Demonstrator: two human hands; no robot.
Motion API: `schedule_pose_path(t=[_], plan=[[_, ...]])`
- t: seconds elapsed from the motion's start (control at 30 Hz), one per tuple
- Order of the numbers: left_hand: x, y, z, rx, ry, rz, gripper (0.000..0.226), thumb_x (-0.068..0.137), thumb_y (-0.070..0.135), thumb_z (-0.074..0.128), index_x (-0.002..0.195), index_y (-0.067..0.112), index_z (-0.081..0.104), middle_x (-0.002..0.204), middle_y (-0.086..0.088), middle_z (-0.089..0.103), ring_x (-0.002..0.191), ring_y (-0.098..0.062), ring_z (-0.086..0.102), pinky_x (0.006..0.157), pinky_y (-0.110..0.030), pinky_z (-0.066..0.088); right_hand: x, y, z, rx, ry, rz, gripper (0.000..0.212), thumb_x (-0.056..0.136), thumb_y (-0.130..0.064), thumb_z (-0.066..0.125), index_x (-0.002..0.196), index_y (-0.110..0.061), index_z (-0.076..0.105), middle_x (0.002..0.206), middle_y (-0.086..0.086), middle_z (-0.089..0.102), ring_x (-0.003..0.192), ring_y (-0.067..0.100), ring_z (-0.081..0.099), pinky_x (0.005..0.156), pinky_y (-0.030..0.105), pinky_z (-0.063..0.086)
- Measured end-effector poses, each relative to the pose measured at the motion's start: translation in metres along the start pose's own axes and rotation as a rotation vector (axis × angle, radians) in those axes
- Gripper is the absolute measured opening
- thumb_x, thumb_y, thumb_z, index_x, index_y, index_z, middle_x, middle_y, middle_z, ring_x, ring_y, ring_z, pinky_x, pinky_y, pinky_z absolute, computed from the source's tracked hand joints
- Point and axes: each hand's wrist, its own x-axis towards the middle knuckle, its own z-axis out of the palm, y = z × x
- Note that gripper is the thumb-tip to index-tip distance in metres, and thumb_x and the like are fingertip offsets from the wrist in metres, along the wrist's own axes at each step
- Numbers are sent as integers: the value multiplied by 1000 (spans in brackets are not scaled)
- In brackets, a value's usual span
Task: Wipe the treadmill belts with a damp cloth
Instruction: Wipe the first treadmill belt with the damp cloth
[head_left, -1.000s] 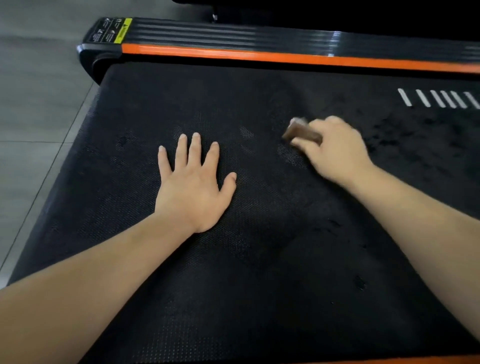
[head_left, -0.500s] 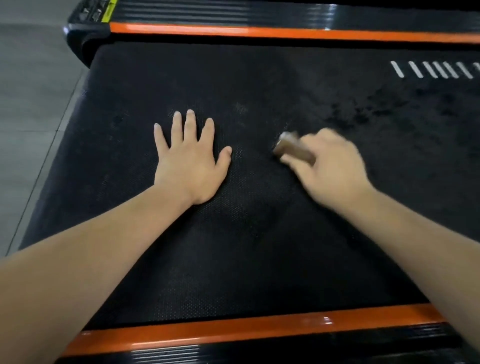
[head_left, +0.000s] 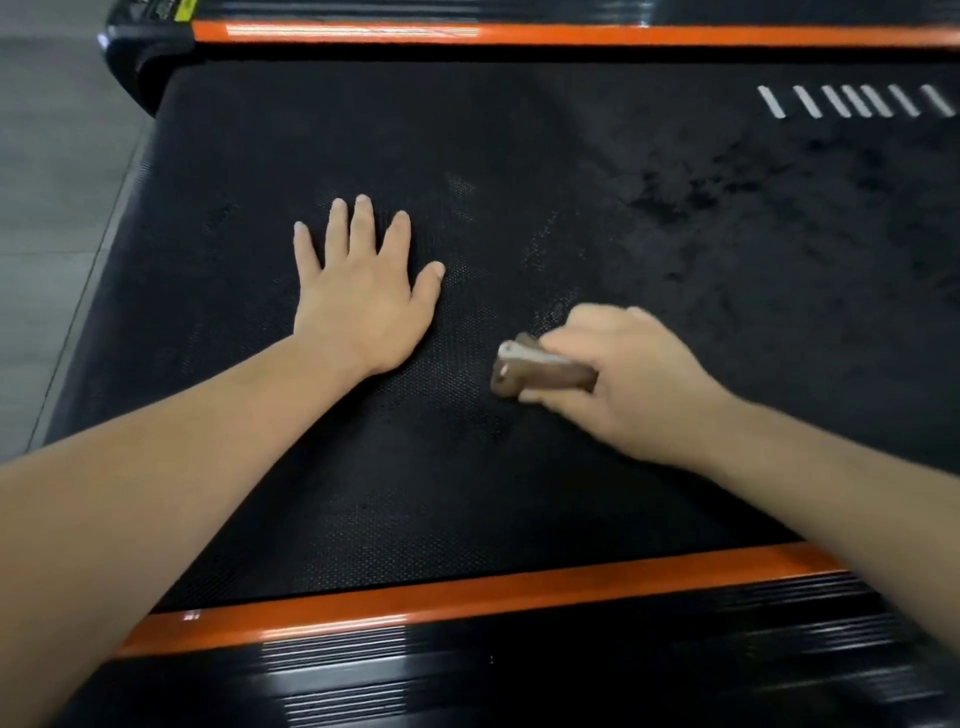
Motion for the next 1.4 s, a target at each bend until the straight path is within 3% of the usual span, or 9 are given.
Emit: schedule_pose_path(t=[0.13, 0.33, 0.5, 0.7, 0.87, 1.0, 1.07, 1.2, 1.4], plan=[[-3, 1, -3, -81, -15, -6, 68, 106, 57, 28, 163, 20, 22, 172, -16, 6, 159, -31, -5, 126, -58, -6, 11, 54, -18, -86, 193, 345, 36, 90, -59, 58, 78, -25, 53, 79, -3, 46, 76, 27, 56, 66, 35, 41], [-3, 22, -10, -178, 13, -26, 54, 106, 45, 36, 154, 21, 38, 171, -15, 16, 159, -34, 1, 124, -63, -8, -29, 19, -7, -35, 2, 28, 38, 90, -60, 51, 83, -24, 62, 80, -7, 48, 76, 20, 54, 69, 36, 41], [-2, 62, -5, -232, 17, 128, 50, 108, 41, 35, 155, 23, 39, 172, -12, 14, 160, -31, 1, 127, -54, -6, -18, 70, -26, -108, 215, 363, 40, 88, -62, 50, 81, -24, 55, 79, -2, 48, 77, 29, 57, 68, 40, 47], [7, 81, 9, -169, 12, 76, 56, 108, 45, 30, 160, 26, 27, 173, -10, 8, 160, -30, -4, 127, -55, -7, -37, 39, -19, -72, 7, 32, 37, 90, -62, 49, 81, -27, 57, 79, -8, 48, 76, 23, 57, 67, 39, 44], [5, 81, 14, -87, -3, 93, 60, 108, 48, 21, 164, 28, 16, 174, -9, 0, 159, -29, -10, 126, -55, -8, 12, 99, -26, -150, 244, 445, 40, 90, -62, 51, 84, -22, 54, 85, 2, 53, 83, 32, 59, 72, 40, 45], [5, 81, 14, -81, 13, 95, 59, 108, 47, 22, 164, 28, 17, 174, -9, 1, 160, -29, -9, 127, -54, -8, 2, 55, -11, -52, 99, 151, 29, 87, -59, 53, 80, -32, 44, 80, -7, 46, 75, 21, 52, 71, 38, 42], [5, 81, 15, -82, 14, 93, 59, 108, 47, 22, 164, 28, 18, 174, -9, 2, 160, -29, -8, 127, -55, -8, 12, 76, -18, -119, 99, 148, 30, 88, -62, 51, 81, -34, 43, 82, -7, 46, 81, 26, 57, 74, 40, 43], [4, 82, 15, -72, 15, 87, 60, 108, 47, 20, 164, 28, 16, 174, -8, 1, 160, -28, -8, 127, -55, -7, 48, 119, -29, -141, 222, 523, 35, 92, -56, 58, 92, -21, 58, 91, 5, 53, 90, 37, 60, 82, 46, 47], [4, 82, 16, -56, 18, 89, 61, 107, 47, 19, 165, 28, 13, 174, -8, -1, 159, -28, -10, 127, -55, -7, 24, 80, -20, -61, 53, 161, 39, 87, -65, 49, 82, -27, 54, 81, -8, 46, 77, 22, 55, 74, 40, 44]])
